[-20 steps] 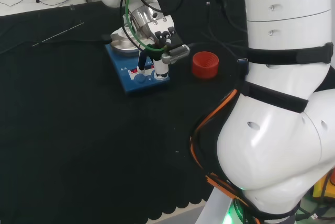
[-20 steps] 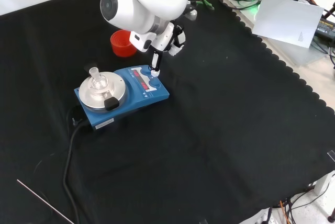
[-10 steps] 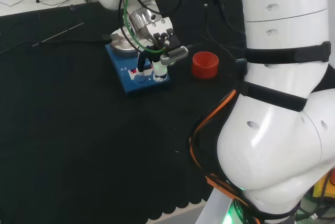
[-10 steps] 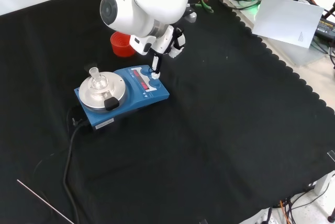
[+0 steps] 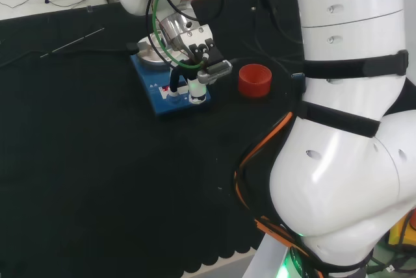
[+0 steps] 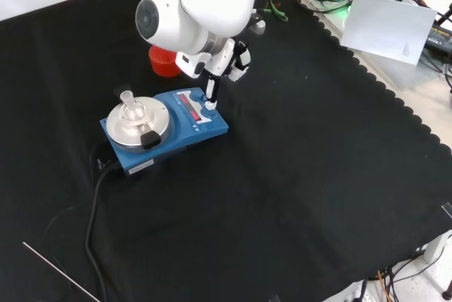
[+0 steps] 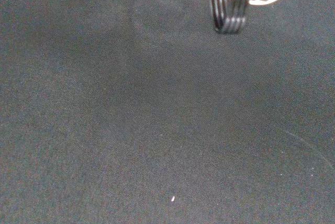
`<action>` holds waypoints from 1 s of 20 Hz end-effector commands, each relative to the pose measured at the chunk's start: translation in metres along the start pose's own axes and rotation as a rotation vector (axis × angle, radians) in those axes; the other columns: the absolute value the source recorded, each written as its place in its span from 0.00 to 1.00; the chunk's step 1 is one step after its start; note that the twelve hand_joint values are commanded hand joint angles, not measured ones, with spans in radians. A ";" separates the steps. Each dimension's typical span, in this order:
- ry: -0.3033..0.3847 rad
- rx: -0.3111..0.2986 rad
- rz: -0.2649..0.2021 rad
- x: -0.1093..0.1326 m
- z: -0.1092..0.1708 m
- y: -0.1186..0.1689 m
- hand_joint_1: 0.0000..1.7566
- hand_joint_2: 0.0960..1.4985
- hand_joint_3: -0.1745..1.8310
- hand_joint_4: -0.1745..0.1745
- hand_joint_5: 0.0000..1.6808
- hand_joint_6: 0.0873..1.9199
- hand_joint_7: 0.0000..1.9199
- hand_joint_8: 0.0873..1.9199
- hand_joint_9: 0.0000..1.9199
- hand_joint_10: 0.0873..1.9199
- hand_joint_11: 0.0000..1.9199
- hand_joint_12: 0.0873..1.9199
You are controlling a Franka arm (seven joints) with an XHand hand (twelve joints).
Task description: Turn on the heater.
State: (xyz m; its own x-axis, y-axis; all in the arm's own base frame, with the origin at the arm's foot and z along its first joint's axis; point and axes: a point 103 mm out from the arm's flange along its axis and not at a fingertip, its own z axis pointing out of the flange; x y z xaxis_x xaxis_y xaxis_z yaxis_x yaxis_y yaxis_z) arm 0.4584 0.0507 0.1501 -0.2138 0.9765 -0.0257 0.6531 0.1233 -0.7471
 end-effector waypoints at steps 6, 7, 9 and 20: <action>0.007 0.001 -0.002 0.001 0.001 0.003 0.83 0.38 0.64 0.50 0.23 0.00 0.94 0.89 0.98 0.79 0.94 0.71; 0.008 0.001 -0.002 0.001 0.001 0.003 0.83 0.38 0.64 0.50 0.23 0.00 0.94 0.89 0.98 0.79 0.94 0.71; 0.009 0.001 -0.003 0.001 0.001 0.003 0.83 0.38 0.64 0.50 0.23 0.00 0.94 0.89 0.98 0.79 0.94 0.71; 0.011 0.005 -0.001 0.002 0.006 0.005 0.83 0.38 0.64 0.50 0.24 0.00 0.94 0.89 0.98 0.78 0.95 0.71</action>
State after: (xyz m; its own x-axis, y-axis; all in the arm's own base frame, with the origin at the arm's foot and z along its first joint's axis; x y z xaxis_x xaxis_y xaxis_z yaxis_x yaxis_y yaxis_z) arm 0.4577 0.0525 0.1434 -0.2082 0.9779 -0.0169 0.6503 0.1255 -0.7492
